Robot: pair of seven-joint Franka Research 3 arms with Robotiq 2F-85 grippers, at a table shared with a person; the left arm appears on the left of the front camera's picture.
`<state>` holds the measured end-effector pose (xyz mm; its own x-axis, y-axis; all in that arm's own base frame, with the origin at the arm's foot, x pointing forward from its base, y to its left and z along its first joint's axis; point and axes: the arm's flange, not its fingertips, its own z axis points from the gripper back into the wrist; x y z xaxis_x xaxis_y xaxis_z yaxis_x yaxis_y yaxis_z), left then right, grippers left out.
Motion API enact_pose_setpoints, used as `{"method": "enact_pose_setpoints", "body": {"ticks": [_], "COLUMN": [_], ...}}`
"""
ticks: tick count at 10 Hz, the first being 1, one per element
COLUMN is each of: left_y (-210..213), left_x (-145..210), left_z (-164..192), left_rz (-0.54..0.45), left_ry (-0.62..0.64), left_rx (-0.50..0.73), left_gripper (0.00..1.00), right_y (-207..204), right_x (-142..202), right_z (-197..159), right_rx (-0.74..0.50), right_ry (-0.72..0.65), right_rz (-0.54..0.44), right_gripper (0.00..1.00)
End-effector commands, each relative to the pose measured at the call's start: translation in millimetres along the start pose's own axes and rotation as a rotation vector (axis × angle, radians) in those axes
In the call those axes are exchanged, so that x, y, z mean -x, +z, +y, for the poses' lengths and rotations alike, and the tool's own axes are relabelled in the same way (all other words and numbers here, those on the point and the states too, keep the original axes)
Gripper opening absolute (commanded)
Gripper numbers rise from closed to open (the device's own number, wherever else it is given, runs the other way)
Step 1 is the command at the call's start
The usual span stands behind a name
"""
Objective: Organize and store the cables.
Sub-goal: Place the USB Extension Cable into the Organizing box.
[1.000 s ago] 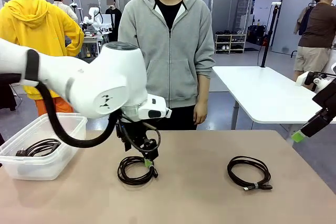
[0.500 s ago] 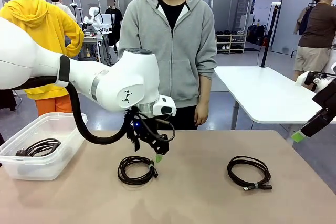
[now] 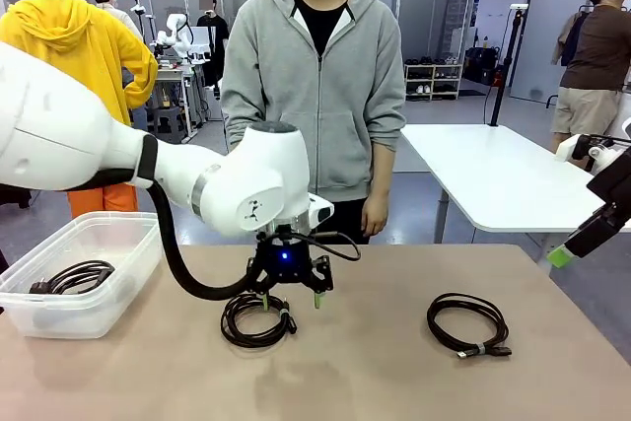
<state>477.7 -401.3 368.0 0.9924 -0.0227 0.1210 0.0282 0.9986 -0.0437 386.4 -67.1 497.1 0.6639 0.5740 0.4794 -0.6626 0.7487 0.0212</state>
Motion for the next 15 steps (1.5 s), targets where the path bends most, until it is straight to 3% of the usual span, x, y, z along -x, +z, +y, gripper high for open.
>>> {"method": "enact_pose_setpoints", "body": {"ticks": [1,2,5,6,12,13,15], "left_y": [-14,-29,-42,-48,-58,-58,-60], "left_x": [-7,-14,-28,-33,-45,-45,-44], "left_z": [-6,-3,10,16,24,24,25], "left_rz": [-0.053,-0.077,-0.108,-0.119,-0.048,-0.038,-0.032], "left_ry": [0.09,0.112,0.031,0.029,0.135,0.143,0.153], "left_rx": [-0.053,-0.092,0.05,0.028,0.028,0.023,0.0], "left_gripper": [1.0,1.0,1.0,1.0,1.0,0.88,0.29], "right_y": [1,1,1,1,1,1,1], "right_x": [-3,-3,-3,-3,-3,-3,-3], "right_z": [0,0,0,0,0,0,0], "right_rx": [0.011,0.011,0.011,0.011,0.011,0.011,0.011], "right_ry": [-0.025,-0.025,-0.025,-0.025,-0.025,-0.025,-0.025], "right_rz": [0.01,0.01,0.01,0.01,0.01,0.01,0.01], "right_gripper": [1.0,1.0,1.0,1.0,1.0,1.0,1.0]}}
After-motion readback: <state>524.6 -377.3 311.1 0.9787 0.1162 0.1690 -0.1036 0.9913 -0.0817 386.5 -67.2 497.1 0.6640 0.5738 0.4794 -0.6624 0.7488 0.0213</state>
